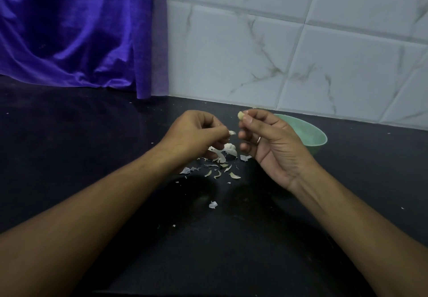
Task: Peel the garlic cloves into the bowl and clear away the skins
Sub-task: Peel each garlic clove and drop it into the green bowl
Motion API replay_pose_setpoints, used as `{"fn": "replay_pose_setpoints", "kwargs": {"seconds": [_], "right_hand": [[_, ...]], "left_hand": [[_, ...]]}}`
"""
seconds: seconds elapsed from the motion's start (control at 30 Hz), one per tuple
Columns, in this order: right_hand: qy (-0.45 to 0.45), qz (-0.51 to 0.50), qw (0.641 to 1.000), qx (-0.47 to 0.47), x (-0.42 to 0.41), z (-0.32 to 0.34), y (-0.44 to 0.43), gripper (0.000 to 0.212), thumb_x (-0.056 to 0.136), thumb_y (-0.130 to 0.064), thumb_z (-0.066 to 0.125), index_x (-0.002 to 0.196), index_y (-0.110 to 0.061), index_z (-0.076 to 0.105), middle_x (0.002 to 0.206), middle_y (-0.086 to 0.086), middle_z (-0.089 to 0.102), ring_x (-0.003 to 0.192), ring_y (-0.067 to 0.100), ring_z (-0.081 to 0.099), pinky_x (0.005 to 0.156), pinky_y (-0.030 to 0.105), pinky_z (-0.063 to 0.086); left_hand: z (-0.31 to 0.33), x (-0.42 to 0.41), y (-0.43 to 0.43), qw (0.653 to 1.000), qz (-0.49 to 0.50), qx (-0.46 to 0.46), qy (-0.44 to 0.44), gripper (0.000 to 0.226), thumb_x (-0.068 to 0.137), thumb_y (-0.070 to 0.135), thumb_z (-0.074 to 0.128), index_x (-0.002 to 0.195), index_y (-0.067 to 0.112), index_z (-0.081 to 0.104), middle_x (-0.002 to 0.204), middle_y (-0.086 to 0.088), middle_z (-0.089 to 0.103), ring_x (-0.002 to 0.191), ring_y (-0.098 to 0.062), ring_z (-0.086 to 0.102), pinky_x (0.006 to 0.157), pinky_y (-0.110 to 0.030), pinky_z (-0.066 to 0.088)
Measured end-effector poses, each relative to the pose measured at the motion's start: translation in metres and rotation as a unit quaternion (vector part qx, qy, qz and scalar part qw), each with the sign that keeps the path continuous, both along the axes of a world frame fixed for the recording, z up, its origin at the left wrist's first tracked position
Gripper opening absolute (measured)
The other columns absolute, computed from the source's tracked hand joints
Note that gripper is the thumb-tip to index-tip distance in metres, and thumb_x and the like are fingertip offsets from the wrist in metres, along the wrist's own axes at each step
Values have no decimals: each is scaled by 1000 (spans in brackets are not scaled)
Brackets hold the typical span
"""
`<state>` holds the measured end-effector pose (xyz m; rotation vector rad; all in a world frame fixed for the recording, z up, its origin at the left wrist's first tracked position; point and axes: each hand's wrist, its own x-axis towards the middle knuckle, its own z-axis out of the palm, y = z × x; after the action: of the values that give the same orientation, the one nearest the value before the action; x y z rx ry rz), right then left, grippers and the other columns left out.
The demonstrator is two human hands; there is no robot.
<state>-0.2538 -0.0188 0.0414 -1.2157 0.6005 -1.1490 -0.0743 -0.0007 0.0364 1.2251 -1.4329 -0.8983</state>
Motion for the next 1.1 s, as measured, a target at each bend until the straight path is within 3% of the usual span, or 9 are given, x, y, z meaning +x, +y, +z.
{"fn": "replay_pose_setpoints", "kwargs": {"seconds": [0.27, 0.47, 0.67, 0.77, 0.87, 1.0, 1.1], "right_hand": [[18, 13, 1000, 2, -2, 2, 2, 19, 80, -10, 74, 96, -13, 65, 94, 10, 75, 69, 17, 69, 58, 27, 59], [20, -5, 1000, -16, -4, 4, 2, 18, 84, -9, 72, 100, -12, 64, 95, 11, 74, 69, 19, 70, 58, 29, 58], [39, -14, 999, -21, -4, 4, 2, 23, 76, -13, 76, 98, -10, 67, 90, 9, 72, 68, 19, 69, 57, 28, 58], [56, -20, 998, -33, -3, 3, 1, 21, 77, -12, 76, 97, -8, 69, 88, 9, 72, 66, 19, 70, 57, 29, 59], [72, -21, 996, -48, -2, 1, 2, 20, 76, -12, 77, 95, -8, 71, 88, 11, 73, 65, 20, 70, 58, 30, 60], [74, -22, 996, -51, -2, 1, 2, 18, 78, -11, 77, 95, -7, 72, 89, 14, 74, 67, 21, 71, 59, 30, 61], [78, -26, 995, -53, -4, 1, 2, 18, 82, -10, 76, 98, -5, 72, 86, 13, 75, 68, 20, 72, 61, 30, 62]], "left_hand": [[6, 7, 3, 995, 18, -66, -73, 26, 99, 23, 63, 80, 11, 75, 79, -4, 77, 82, -22, 75, 75, -55, 64], [7, 13, 1, 990, 21, -88, -109, 14, 91, 24, 78, 84, 13, 73, 76, -7, 76, 75, -21, 74, 63, -31, 60], [8, 14, 0, 995, -25, -80, -59, 5, 89, 10, 78, 92, 12, 74, 91, -15, 76, 86, -26, 76, 75, -48, 63], [10, 12, 1, 996, -46, -79, -4, 13, 93, 20, 77, 97, 8, 76, 96, -14, 77, 84, -20, 74, 72, -42, 62], [10, 11, 0, 995, -50, -84, -8, 16, 91, 23, 78, 95, 7, 77, 86, -5, 77, 79, -15, 72, 63, -31, 61], [10, 14, -1, 996, -61, -66, -11, 19, 92, 22, 76, 97, 3, 76, 83, -3, 77, 78, -15, 72, 70, -38, 62], [10, 14, 0, 995, -81, -58, -12, 16, 97, 19, 71, 98, 3, 75, 85, -5, 78, 82, -19, 73, 69, -37, 61]]}}
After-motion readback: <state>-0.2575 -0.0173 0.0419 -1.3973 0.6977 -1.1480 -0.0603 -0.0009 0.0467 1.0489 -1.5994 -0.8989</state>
